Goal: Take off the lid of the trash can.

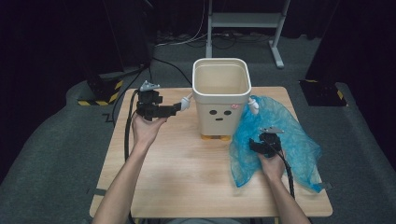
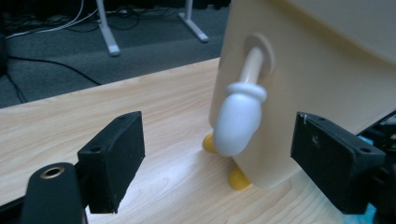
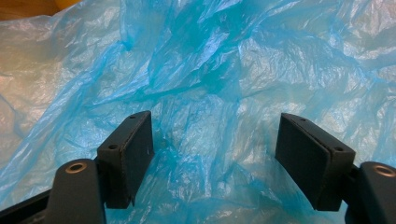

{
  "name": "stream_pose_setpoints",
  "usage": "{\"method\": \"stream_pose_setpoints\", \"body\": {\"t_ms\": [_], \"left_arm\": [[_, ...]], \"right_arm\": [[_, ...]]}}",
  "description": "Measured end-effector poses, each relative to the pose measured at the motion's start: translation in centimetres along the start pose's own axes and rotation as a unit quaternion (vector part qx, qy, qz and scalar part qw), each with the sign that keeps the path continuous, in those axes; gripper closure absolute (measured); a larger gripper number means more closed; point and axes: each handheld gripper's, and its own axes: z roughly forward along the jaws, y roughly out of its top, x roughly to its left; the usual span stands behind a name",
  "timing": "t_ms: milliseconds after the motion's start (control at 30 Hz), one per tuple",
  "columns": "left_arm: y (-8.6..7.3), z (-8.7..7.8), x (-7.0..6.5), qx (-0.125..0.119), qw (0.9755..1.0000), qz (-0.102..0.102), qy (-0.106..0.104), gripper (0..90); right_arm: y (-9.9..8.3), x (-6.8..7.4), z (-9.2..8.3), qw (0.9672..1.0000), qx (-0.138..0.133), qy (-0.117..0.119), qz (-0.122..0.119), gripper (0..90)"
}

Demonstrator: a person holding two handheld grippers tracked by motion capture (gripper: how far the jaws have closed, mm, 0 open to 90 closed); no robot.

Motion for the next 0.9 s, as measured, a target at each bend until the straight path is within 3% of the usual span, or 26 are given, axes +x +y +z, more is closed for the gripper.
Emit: {"method": "stream_pose_setpoints", "body": {"t_ms": [367, 600, 900], "left_arm": [[2.3, -0.5, -0.3, -0.004, 0.9999, 0.0, 0.011, 20.2], [3.8, -0.5, -0.9, -0.002, 0.9999, 0.002, -0.011, 26.6], [6.0, -0.3, -1.8, -0.005, 0.9998, 0.013, -0.011, 28.6]], "right_arm": [[0.0, 0.0, 0.0, 1.0, 0.0, 0.001, -0.001, 27.7], [0.0, 0.0, 0.0, 1.0, 0.0, 0.003, 0.0, 28.1], [0.0, -0.1, 0.1, 1.0, 0.001, 0.006, 0.002, 28.1]]}}
